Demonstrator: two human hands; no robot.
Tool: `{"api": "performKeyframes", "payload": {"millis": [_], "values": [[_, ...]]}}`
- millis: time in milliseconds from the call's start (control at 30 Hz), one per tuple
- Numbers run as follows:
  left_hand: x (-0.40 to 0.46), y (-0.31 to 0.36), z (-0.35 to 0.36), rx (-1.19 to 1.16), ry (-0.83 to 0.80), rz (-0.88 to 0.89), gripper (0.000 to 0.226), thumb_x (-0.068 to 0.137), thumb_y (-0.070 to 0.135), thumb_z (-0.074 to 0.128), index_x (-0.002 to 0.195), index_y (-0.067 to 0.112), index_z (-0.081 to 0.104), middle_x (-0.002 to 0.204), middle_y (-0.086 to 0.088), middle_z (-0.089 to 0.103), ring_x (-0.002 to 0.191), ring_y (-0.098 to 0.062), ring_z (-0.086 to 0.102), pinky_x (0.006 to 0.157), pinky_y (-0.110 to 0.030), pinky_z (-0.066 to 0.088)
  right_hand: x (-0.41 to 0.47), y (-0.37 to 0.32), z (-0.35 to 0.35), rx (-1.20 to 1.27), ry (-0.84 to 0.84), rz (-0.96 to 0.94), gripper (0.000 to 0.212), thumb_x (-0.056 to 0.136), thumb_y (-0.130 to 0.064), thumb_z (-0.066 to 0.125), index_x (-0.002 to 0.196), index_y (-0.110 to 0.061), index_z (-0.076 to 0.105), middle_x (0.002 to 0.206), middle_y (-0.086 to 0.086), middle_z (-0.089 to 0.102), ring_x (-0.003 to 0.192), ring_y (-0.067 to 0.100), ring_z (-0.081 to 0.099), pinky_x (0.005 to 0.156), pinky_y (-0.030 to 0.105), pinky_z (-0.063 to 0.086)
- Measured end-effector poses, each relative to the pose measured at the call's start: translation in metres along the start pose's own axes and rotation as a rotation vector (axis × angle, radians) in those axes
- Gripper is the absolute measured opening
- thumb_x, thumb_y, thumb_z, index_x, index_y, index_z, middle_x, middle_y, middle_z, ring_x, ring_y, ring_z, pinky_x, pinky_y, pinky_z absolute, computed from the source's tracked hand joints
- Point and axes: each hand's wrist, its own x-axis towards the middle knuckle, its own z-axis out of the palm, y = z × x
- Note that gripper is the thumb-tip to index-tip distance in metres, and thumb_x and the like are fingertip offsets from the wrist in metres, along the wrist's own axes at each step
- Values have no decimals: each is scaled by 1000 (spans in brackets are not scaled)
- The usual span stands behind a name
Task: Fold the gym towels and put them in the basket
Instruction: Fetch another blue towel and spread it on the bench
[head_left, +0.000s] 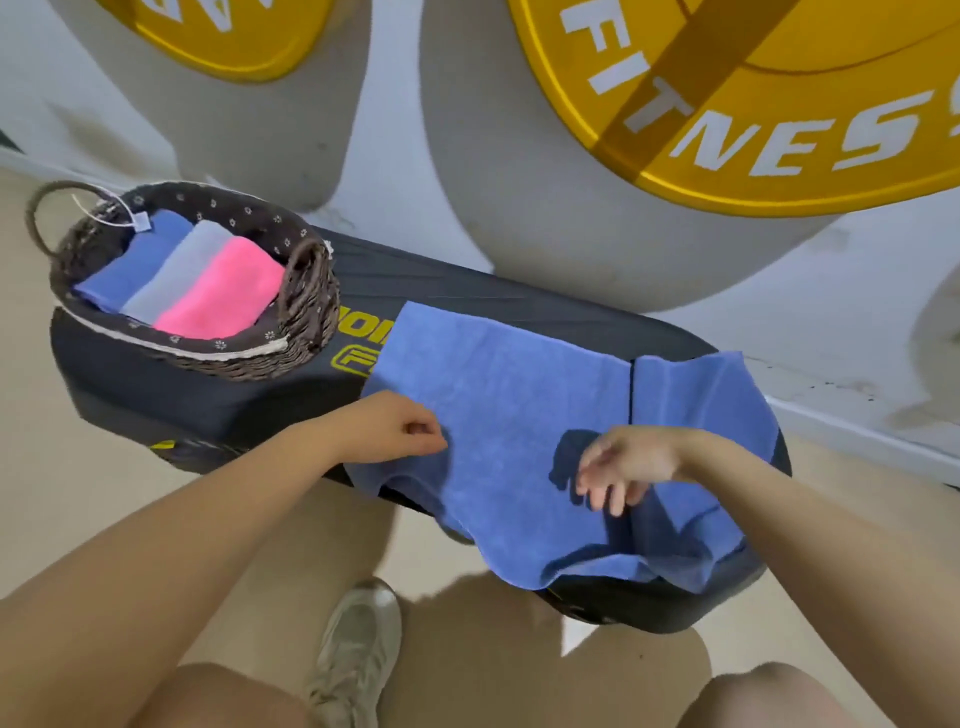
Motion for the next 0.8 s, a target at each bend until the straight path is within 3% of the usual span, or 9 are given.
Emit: {"api": "performKeyframes", "payload": {"millis": [100, 200, 267, 333, 400, 567, 633, 700, 800], "values": [[0, -21, 5, -44, 320, -116, 21, 94, 22, 48, 106, 11, 62, 100, -4, 65, 92, -20, 59, 80, -31, 44, 31, -35, 0, 89, 444, -254, 17, 94, -16, 50, 80, -22, 59, 79, -3, 62, 75, 15, 57, 62, 17, 41], [-2, -44, 17, -56, 533, -352, 29, 92, 19, 50, 119, 8, 54, 113, -14, 56, 106, -33, 53, 87, -42, 44, 65, -74, 3, -30, 653, -364, 18, 96, -18, 46, 92, -16, 63, 89, 2, 62, 84, 17, 52, 69, 20, 33], [-6, -56, 29, 0, 523, -469, 35, 92, 25, 51, 123, 9, 51, 118, -14, 49, 111, -33, 48, 89, -44, 42, 91, -99, 7, -166, 696, -418, 24, 97, -16, 42, 105, -8, 63, 106, 9, 63, 99, 22, 53, 75, 21, 33], [-10, -65, 43, 66, 513, -502, 37, 91, 32, 52, 121, 10, 53, 122, -12, 46, 113, -31, 44, 90, -42, 40, 115, -123, 12, -293, 722, -478, 28, 97, -15, 40, 115, -9, 61, 121, 12, 59, 114, 29, 50, 93, 32, 40], [-12, -71, 54, 82, 553, -498, 36, 90, 36, 54, 115, 12, 55, 120, -10, 45, 111, -30, 44, 88, -40, 39, 138, -145, 18, -436, 742, -525, 31, 97, -15, 38, 122, -14, 58, 129, 11, 53, 118, 34, 47, 95, 41, 43], [-10, -75, 64, 81, 563, -450, 26, 89, 34, 55, 94, 9, 58, 114, -6, 42, 106, -27, 41, 83, -34, 34, 165, -180, 26, -1016, 702, -516, 42, 94, -10, 37, 135, -20, 42, 137, 7, 44, 127, 30, 35, 100, 38, 30], [-11, -78, 60, -52, 574, -375, 18, 89, 29, 56, 82, 13, 54, 103, 0, 43, 95, -18, 41, 80, -30, 32, 168, -181, 23, -1180, 703, -527, 37, 94, -10, 35, 130, -15, 46, 129, 9, 48, 126, 30, 35, 104, 37, 25], [-15, -81, 54, -333, 566, -286, 24, 89, 22, 56, 69, 18, 43, 78, 4, 43, 70, -8, 39, 65, -20, 32, 166, -181, 16, -1258, 712, -519, 30, 96, -12, 36, 121, -12, 52, 122, 9, 52, 120, 30, 39, 99, 37, 28], [-22, -85, 46, -574, 553, -243, 26, 89, 20, 57, 70, 23, 40, 58, 4, 38, 52, -9, 33, 49, -15, 32, 158, -181, 4, -1300, 740, -448, 24, 93, -11, 41, 113, -13, 54, 117, 9, 53, 113, 30, 43, 88, 36, 32]]}}
